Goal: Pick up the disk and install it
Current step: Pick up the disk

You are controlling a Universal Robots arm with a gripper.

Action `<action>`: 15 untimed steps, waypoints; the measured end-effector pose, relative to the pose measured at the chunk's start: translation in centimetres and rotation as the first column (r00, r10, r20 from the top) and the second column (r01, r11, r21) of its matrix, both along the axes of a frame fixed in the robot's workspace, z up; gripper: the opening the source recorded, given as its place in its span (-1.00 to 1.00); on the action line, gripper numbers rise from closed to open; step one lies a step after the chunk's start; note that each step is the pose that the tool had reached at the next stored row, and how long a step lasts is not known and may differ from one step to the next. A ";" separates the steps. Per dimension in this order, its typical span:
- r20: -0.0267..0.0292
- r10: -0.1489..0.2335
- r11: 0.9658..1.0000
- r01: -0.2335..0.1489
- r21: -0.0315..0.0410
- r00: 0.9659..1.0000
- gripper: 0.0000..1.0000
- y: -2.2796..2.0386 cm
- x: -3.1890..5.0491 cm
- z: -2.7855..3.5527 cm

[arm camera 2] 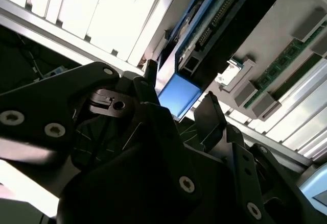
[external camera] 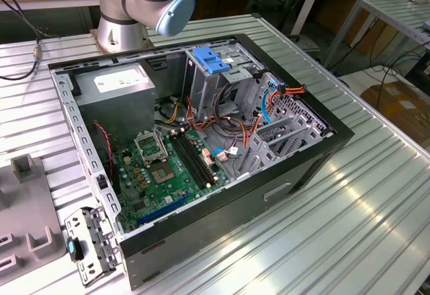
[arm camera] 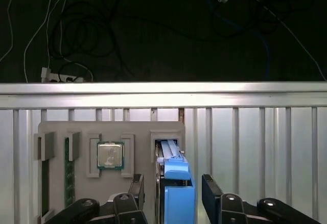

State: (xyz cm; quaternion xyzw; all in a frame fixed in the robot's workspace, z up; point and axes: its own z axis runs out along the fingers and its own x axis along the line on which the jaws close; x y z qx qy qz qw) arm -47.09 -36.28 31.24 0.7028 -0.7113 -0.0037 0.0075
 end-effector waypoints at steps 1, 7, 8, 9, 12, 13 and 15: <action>0.009 0.000 1.000 0.000 0.000 1.000 0.15 0.01 -0.01 -0.16; 0.015 -0.004 1.000 0.004 0.001 1.000 0.15 0.01 -0.16 -0.99; 0.015 -0.005 1.000 0.005 0.001 1.000 0.15 0.01 -0.21 -1.11; 0.015 -0.005 1.000 0.005 0.002 1.000 0.15 0.01 -0.27 -1.21; 0.015 -0.006 1.000 0.005 0.003 1.000 0.15 0.01 -0.28 -1.31; 0.015 -0.006 1.000 0.005 0.003 1.000 0.15 0.01 -0.28 -1.31; 0.015 -0.005 1.000 0.005 0.004 1.000 0.15 0.01 -0.28 -1.33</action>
